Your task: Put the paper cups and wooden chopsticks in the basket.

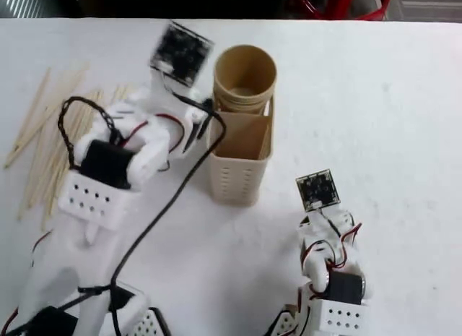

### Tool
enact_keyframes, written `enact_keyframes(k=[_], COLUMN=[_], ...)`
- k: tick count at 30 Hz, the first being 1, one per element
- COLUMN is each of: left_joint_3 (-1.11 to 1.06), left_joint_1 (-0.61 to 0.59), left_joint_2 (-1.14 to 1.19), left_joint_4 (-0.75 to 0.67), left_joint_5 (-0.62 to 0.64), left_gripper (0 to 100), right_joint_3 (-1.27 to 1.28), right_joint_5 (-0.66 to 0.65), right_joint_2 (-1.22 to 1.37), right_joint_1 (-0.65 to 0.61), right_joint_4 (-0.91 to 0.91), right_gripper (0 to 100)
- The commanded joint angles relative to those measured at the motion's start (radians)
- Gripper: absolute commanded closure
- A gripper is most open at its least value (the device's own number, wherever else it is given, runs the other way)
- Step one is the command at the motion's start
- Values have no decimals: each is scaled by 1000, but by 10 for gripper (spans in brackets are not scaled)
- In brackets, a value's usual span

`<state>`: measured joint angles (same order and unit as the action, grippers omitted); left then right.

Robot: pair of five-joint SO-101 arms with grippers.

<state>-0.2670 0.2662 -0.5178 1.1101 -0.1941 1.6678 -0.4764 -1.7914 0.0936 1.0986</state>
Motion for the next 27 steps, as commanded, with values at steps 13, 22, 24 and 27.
enact_keyframes(k=[13,22,24,27], left_joint_3=[23,195,212,176], left_joint_1=[4,-4,-4,-4], left_joint_2=[209,8,5,27], left_joint_4=[55,129,153,158], left_joint_5=[-20,8,8,8], left_gripper=[834,831,831,831], right_joint_3=[9,9,9,9], right_joint_5=[9,9,9,9], right_joint_2=[-8,-8,-8,-8], right_joint_1=[-1,-2,-2,-2], right_joint_4=[-21,-21,-21,-21], right_gripper=[854,854,854,854])
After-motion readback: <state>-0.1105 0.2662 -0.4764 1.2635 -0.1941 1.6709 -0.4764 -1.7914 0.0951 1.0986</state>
